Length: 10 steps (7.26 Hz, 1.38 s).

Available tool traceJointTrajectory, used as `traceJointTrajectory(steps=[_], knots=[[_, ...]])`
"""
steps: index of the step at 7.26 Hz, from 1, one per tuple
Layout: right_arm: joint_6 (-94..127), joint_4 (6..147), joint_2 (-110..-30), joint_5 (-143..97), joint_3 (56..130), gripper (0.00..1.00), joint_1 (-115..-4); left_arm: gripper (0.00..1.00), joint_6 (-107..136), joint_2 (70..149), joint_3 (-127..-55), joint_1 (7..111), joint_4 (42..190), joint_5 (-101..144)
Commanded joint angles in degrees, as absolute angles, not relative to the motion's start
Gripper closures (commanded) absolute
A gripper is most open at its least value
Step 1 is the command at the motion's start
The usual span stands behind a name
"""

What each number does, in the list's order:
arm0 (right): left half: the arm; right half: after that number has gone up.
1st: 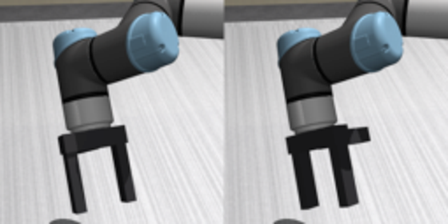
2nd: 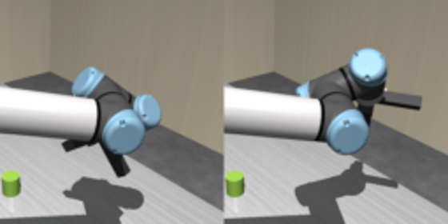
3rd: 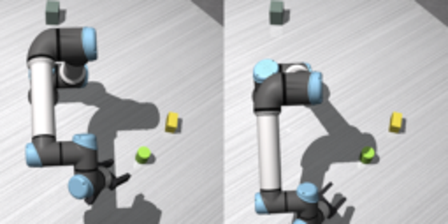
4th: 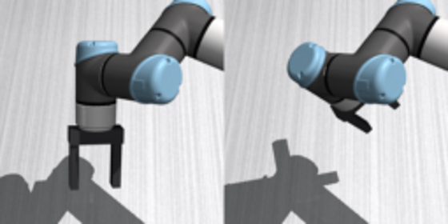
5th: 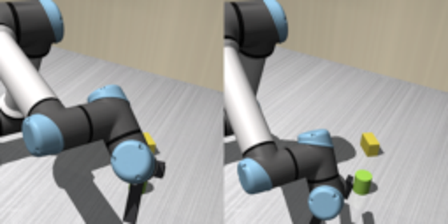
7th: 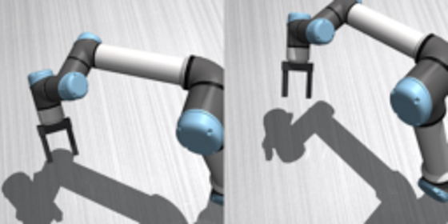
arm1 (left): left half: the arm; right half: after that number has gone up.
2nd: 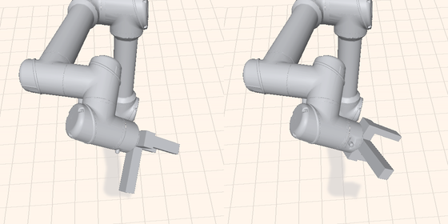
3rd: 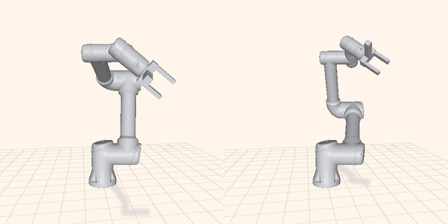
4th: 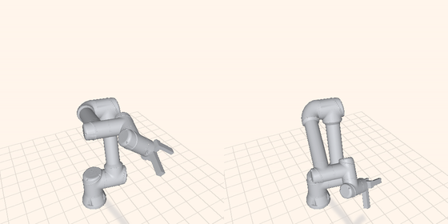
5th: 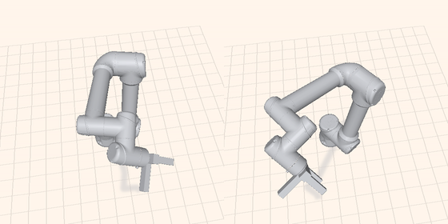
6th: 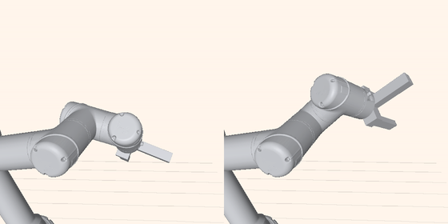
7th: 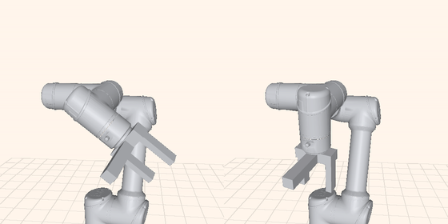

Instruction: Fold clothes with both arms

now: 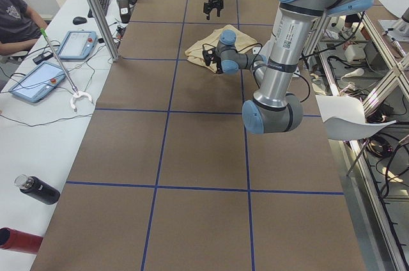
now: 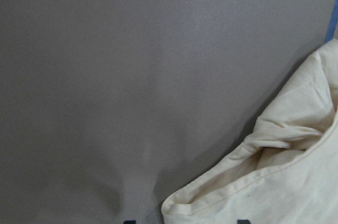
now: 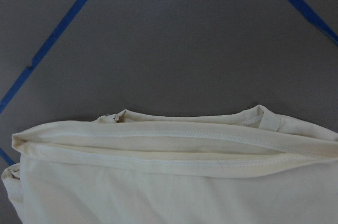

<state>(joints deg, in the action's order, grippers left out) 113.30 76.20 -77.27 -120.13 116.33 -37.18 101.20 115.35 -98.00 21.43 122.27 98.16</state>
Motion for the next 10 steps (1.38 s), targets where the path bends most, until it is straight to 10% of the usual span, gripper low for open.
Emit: traceJointTrajectory(steps=[1, 3, 4, 10], knots=[[113.3, 76.2, -77.3, -120.1, 116.0, 0.00, -37.1, 0.34, 101.0, 116.4, -96.2, 21.4, 122.4, 96.8], [113.3, 76.2, -77.3, -120.1, 115.8, 0.00, -37.1, 0.54, 101.1, 116.8, -95.8, 21.4, 122.3, 96.8], [113.3, 76.2, -77.3, -120.1, 115.5, 0.00, -37.0, 1.00, 101.0, 116.9, -95.8, 21.4, 122.3, 96.8], [113.3, 76.1, -77.2, -119.7, 115.4, 0.00, -36.8, 1.00, 84.7, 117.4, -92.8, 32.5, 122.6, 97.0]])
